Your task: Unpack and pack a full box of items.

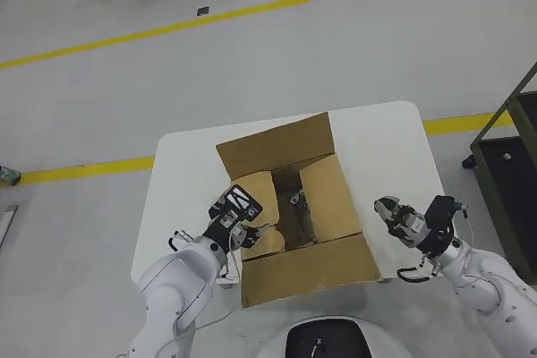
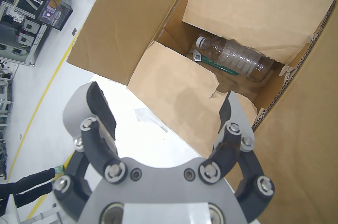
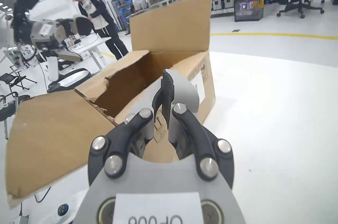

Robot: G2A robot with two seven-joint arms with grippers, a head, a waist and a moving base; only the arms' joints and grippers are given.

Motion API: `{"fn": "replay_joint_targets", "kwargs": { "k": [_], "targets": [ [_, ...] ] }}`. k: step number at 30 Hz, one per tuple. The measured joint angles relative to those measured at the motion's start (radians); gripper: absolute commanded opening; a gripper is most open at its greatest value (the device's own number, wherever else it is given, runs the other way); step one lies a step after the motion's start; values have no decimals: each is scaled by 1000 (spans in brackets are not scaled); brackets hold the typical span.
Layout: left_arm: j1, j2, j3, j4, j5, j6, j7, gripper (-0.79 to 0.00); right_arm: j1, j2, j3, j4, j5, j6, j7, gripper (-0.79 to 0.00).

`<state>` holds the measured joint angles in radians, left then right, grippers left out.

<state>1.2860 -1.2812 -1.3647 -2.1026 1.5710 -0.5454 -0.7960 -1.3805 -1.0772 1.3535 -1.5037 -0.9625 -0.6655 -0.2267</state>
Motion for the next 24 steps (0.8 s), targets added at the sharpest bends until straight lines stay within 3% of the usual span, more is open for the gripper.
{"fn": "replay_joint_targets", "kwargs": {
  "k": [11, 16, 24],
  "targets": [
    [0, 0, 0, 0, 0, 0, 0, 0, 66, -24, -142, 76, -35, -82, 36, -785],
    [3, 1, 6, 5, 14, -2, 14, 0, 64, -23, -140, 60, -49, -111, 28, -785],
    [-36, 4, 100, 64, 156, -10, 5, 0, 10, -10, -64, -17, -43, -117, 4, -785]
  ]
}}
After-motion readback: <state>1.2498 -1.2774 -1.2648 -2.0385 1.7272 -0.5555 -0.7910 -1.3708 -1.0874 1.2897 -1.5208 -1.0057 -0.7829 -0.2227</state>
